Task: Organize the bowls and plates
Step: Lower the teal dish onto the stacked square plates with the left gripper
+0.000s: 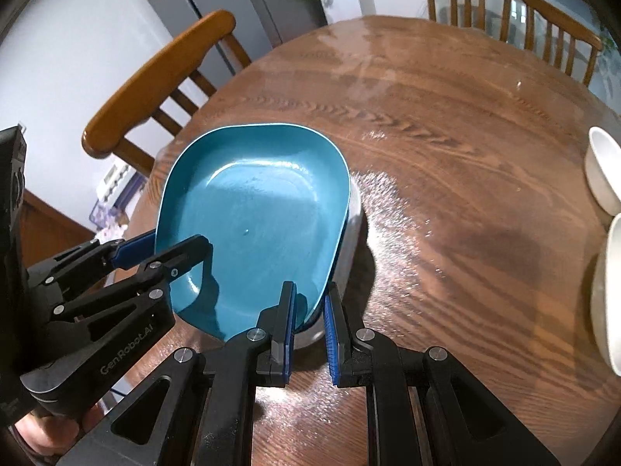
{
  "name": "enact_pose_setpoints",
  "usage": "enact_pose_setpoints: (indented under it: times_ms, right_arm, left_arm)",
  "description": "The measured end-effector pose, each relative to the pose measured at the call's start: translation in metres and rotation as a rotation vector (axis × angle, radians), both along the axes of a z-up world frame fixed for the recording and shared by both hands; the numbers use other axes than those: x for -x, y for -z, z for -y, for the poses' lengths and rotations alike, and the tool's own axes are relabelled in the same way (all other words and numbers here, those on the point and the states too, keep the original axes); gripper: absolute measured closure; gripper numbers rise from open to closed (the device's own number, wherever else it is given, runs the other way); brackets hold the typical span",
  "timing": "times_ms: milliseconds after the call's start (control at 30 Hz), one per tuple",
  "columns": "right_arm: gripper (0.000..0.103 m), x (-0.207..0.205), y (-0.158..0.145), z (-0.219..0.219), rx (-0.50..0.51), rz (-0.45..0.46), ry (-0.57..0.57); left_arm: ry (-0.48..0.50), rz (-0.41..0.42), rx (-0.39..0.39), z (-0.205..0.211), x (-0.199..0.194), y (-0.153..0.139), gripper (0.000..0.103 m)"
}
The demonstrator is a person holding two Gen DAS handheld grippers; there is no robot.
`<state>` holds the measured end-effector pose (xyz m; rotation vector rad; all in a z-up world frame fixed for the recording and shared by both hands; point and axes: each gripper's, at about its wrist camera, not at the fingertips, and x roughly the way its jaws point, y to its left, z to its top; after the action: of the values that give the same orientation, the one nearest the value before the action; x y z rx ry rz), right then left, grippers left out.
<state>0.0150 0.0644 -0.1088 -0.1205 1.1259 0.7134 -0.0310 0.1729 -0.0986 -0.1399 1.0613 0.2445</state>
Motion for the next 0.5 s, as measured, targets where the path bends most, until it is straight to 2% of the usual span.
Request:
enact_pose_setpoints:
  times_ms: [300,500]
  right_arm:
    - [0.088,-0.005,0.019,-0.011,0.040,-0.037,0.000]
    - [0.088,-0.006,0.020,-0.013,0.055,-0.028,0.003]
  left_arm:
    - [0.009,-0.050,0.022,-0.006,-0.005,0.020,0.077]
    - [0.028,-0.057,-0.011,-0.003,-0.009,0.019,0.076]
